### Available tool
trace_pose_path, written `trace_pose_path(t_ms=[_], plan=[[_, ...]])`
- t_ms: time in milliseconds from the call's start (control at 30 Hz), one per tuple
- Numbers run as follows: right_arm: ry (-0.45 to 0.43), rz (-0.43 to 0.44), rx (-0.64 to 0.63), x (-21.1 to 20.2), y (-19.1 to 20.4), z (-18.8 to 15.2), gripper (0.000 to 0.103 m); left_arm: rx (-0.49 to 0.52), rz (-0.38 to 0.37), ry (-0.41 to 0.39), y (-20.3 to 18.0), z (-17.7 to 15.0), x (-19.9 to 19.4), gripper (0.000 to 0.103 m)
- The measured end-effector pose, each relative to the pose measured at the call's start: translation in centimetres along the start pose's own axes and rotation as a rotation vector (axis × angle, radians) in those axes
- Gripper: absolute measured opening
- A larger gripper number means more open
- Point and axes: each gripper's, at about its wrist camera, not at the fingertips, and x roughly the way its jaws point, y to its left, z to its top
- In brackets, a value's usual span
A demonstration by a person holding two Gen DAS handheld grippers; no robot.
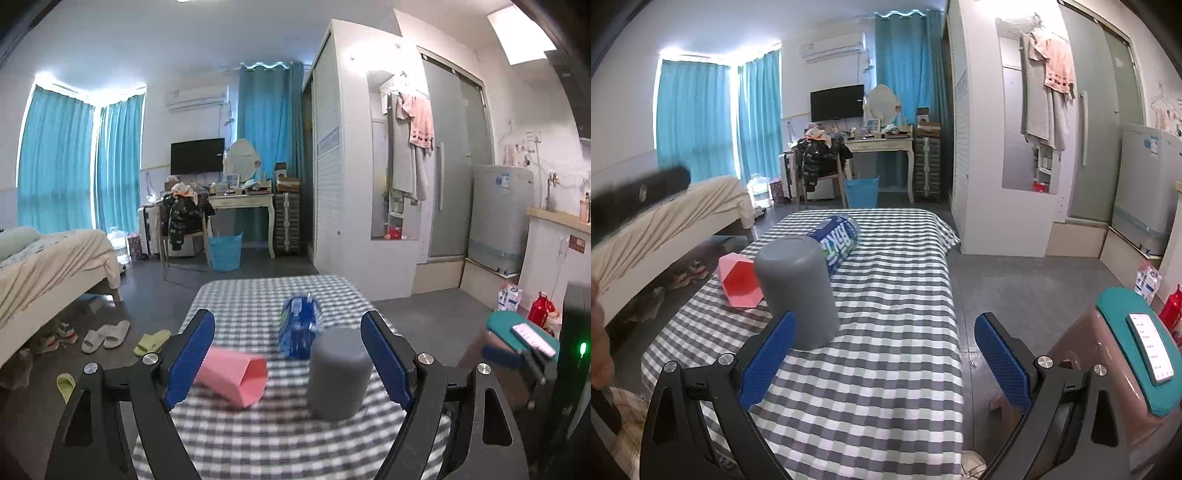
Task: Flip cup upside down
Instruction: 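Rotate the grey cup upright with the left tool and set it on the table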
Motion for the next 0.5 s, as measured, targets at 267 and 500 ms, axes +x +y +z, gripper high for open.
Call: trace_pose_path(t_ms=[267, 500], plan=[[0.009, -0.013, -0.057, 1.4, 2.3, -0.7, 0.098, -0.053, 0.032, 0.05, 2.5, -4.6, 1.6, 0.084], [0.014, -0.032, -0.041, 2.7, 2.8, -0.8, 0.099, -0.058, 0.077, 0.086, 3.7, -5.9, 2.8, 0.095]])
